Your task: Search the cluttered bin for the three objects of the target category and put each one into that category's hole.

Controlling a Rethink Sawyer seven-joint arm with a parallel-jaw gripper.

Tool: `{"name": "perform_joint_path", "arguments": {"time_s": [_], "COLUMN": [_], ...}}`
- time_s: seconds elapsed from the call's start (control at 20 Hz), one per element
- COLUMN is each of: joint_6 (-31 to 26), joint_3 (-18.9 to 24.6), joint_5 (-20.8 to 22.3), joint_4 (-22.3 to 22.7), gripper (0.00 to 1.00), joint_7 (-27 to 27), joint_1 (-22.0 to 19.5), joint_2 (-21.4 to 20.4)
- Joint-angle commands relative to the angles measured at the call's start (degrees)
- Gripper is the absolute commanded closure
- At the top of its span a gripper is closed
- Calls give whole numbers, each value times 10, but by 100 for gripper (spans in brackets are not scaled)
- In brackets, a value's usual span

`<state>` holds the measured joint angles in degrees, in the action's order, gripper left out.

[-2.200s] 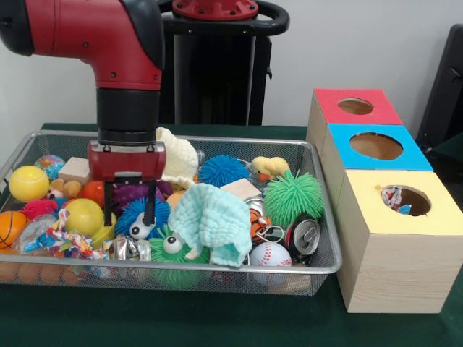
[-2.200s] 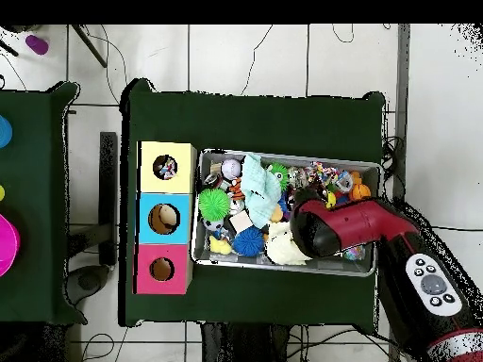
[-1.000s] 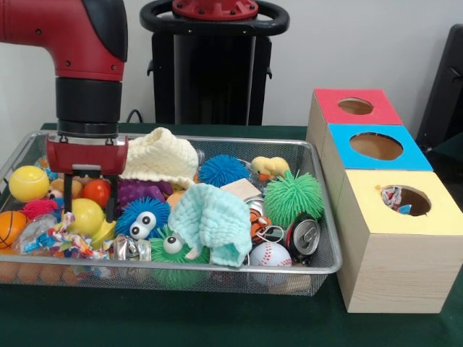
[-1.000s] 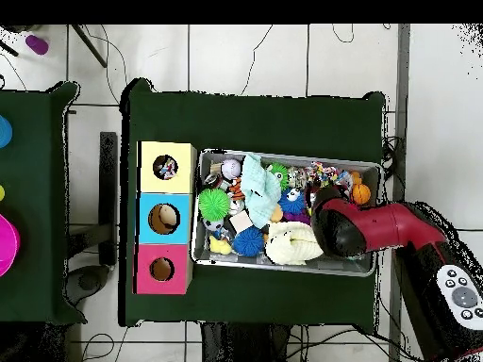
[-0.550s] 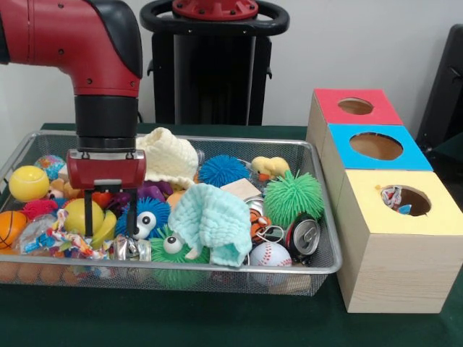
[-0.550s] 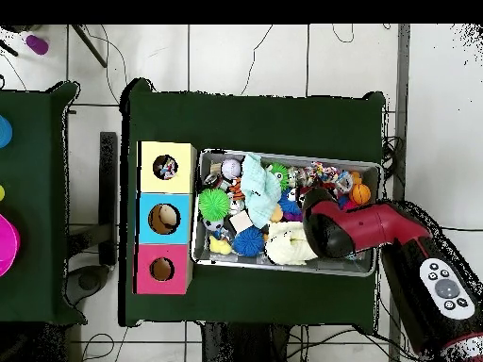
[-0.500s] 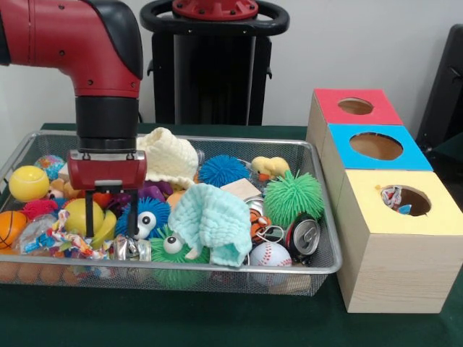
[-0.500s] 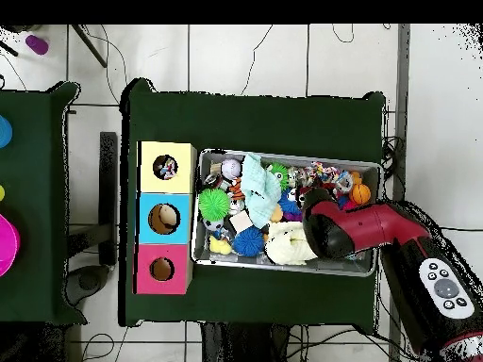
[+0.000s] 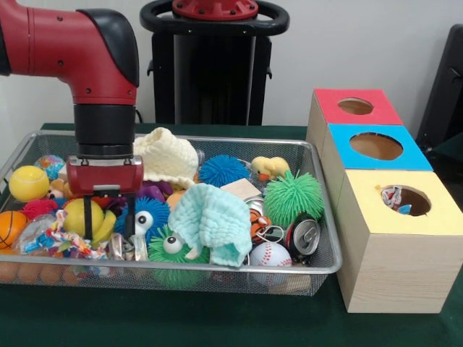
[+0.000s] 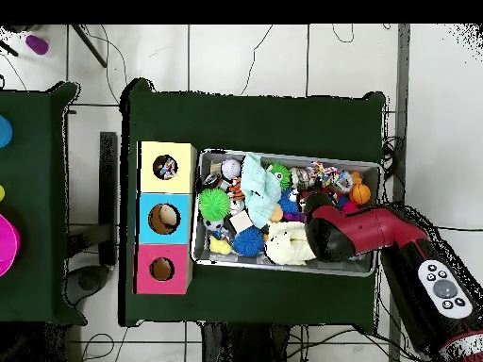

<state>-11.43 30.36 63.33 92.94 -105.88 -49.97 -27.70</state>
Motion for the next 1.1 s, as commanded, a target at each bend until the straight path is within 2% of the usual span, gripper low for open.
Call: {"name": "perform_joint_path", "arguments": {"time_s": [0.05, 0.75, 1.1], "joint_6": [-11, -27, -16], "joint_3": [28, 52, 60], "joint_5": [29, 30, 25], "joint_4": [-47, -70, -78], "gripper": [0, 0, 0], "joint_7": [90, 121, 104], "joint_1": [-36, -52, -59], "joint_2": [10, 27, 30]}}
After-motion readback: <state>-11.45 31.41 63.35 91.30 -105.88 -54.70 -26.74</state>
